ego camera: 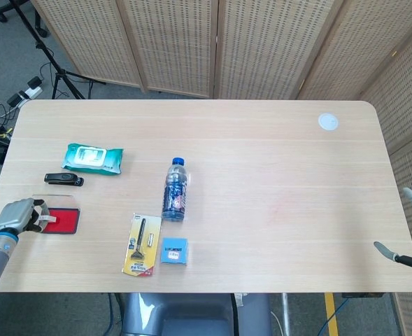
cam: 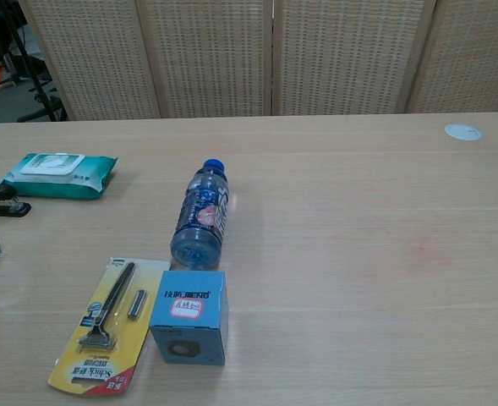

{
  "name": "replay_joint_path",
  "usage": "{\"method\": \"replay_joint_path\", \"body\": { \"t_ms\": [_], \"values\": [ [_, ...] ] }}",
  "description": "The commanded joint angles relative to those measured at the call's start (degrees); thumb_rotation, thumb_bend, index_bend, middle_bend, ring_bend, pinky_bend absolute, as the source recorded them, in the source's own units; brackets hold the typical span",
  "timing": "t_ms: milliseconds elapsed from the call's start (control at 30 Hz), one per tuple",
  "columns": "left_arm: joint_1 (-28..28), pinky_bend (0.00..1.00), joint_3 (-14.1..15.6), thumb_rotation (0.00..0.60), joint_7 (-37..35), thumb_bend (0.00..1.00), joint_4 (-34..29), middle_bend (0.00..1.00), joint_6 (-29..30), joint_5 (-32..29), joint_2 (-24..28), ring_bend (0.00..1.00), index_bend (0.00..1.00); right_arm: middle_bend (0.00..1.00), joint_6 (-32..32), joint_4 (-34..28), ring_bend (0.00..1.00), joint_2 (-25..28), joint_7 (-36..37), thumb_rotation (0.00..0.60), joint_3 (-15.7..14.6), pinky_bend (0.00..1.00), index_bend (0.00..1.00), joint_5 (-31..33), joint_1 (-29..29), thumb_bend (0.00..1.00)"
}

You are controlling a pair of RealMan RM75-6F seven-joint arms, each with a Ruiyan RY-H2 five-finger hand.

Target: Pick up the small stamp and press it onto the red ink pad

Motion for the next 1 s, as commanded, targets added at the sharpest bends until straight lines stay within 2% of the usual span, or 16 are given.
{"method": "replay_joint_path", "body": {
  "t_ms": [33,267,467,600,767,1000],
  "values": [
    [0.01,1.0,-0.09,0.6,0.14,0.4,0.07,1.0,0.26,0.07,-0.08,0.96,0.65,0.0,-0.02,0.0,0.0,0.0,0.02,0.6,0.01,0.0,0.0,0.02,0.0,0.0],
    [0.61,1.0,-0.83,0.6,-1.39,0.4,-3.06,1.0,2.09,1.6,1.99,0.96,0.65,0.0,-0.14,-0.1,0.0,0.02,-0.1,0.6,0.04,0.0,0.0,0.11,0.05,0.0],
    [1.42,1.0,-1.81,0.6,-4.19,0.4,-14.1,1.0,5.5,6.26,9.63,0.96,0.66,0.0,-0.07,-0.17,0.0,0.03,-0.17,0.6,-0.02,0.0,0.0,-0.06,0.02,0.0],
    [1.54,1.0,-2.52,0.6,-3.6,0.39,-19.46,1.0,8.64,8.67,12.39,0.96,0.66,0.0,0.02,-0.23,0.0,0.07,-0.18,0.6,0.0,0.0,0.0,-0.09,0.0,0.0],
    [-0.25,1.0,-3.84,0.6,0.94,0.39,-24.36,1.0,10.72,9.12,13.02,0.96,0.66,0.0,0.09,-0.17,0.0,0.08,0.0,0.6,0.0,0.0,0.0,-0.09,-0.04,0.0],
    [-4.84,1.0,-4.57,0.6,10.45,0.39,-25.72,1.0,8.03,2.4,9.5,0.96,0.66,0.0,-0.2,0.1,0.0,0.05,0.27,0.6,0.02,0.0,0.0,0.11,0.04,0.0]
  ]
}}
